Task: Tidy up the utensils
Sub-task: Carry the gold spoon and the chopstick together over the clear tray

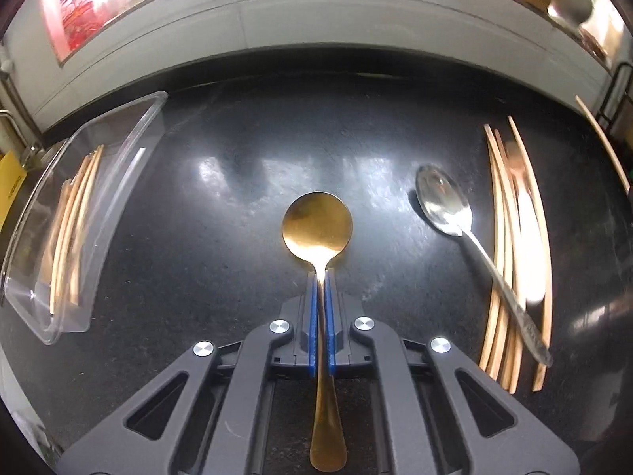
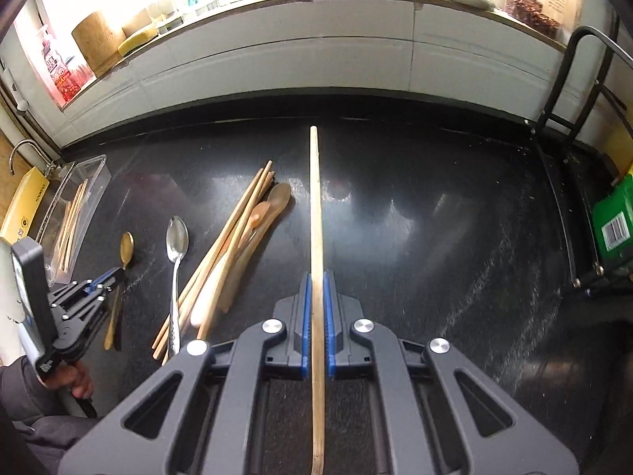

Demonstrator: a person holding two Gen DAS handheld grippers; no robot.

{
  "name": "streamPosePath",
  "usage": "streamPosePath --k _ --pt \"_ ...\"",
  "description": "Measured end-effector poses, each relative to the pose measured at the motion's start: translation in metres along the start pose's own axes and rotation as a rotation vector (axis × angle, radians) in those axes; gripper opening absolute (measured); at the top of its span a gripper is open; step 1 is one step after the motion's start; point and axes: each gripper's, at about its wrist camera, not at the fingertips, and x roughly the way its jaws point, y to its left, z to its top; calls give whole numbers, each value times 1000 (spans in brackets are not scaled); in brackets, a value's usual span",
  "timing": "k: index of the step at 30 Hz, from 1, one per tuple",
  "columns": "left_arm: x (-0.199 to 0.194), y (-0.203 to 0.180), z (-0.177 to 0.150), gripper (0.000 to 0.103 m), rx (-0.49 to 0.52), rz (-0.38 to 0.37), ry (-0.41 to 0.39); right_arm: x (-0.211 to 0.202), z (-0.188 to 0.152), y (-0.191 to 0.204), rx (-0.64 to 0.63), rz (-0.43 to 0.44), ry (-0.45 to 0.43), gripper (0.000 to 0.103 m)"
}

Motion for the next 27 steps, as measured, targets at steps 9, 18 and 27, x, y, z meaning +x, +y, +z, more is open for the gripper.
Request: streamPosePath --k 9,18,27 --pt "-48 6 35 3 6 -2 -44 -19 3 16 -26 9 -43 7" --pt "-118 24 56 3 16 -22 -110 -67 -3 59 -45 12 -111 7" --pt "-141 58 53 3 29 -39 -140 -83 -1 111 -64 4 -146 7"
